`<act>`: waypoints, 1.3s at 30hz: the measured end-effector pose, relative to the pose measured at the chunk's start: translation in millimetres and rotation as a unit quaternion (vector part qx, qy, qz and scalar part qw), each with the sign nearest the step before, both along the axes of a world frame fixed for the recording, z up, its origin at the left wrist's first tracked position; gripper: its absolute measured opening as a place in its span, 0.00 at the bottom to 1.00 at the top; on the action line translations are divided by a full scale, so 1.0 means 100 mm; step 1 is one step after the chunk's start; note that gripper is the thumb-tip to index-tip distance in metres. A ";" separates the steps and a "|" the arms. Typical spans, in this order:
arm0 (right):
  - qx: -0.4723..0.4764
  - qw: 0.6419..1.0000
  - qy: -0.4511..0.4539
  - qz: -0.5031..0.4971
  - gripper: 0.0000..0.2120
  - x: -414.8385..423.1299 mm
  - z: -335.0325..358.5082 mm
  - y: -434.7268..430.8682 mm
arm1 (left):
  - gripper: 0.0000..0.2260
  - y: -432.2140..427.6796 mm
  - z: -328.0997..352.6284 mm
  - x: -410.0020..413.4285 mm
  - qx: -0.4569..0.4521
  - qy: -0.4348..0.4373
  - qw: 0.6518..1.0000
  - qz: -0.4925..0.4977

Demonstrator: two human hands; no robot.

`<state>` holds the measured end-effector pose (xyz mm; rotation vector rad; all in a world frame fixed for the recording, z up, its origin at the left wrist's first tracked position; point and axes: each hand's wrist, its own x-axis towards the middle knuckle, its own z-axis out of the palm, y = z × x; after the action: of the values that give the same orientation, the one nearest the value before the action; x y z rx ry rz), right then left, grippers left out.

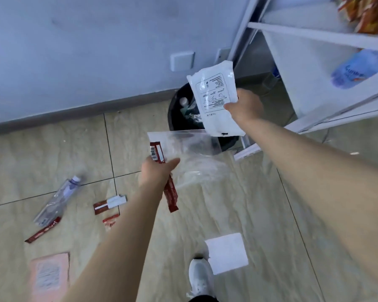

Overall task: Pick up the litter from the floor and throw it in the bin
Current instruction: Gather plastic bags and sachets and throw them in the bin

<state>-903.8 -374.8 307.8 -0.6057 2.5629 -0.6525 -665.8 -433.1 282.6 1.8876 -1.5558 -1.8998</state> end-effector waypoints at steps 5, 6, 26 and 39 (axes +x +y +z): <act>0.022 0.998 0.047 0.038 0.08 -0.36 -0.23 -0.01 | 0.15 -0.16 -0.15 -0.68 -0.042 -0.060 0.997 0.001; 0.026 0.998 0.043 0.044 0.07 -0.43 -0.29 0.00 | 0.14 -0.19 -0.19 -0.83 -0.043 -0.074 0.996 -0.001; 0.091 0.987 -0.094 0.097 0.24 -0.54 -0.64 0.13 | 0.30 -0.35 -0.54 -1.35 -0.066 -0.168 0.978 -0.105; 0.148 0.956 -0.147 0.206 0.29 1.66 -0.36 -0.59 | 0.30 0.12 -0.58 1.83 -0.075 -0.288 0.916 -0.270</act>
<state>-737.7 -434.3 271.4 -0.8342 2.1088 -0.1908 -483.0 -421.1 225.0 2.2390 -2.5372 -1.3274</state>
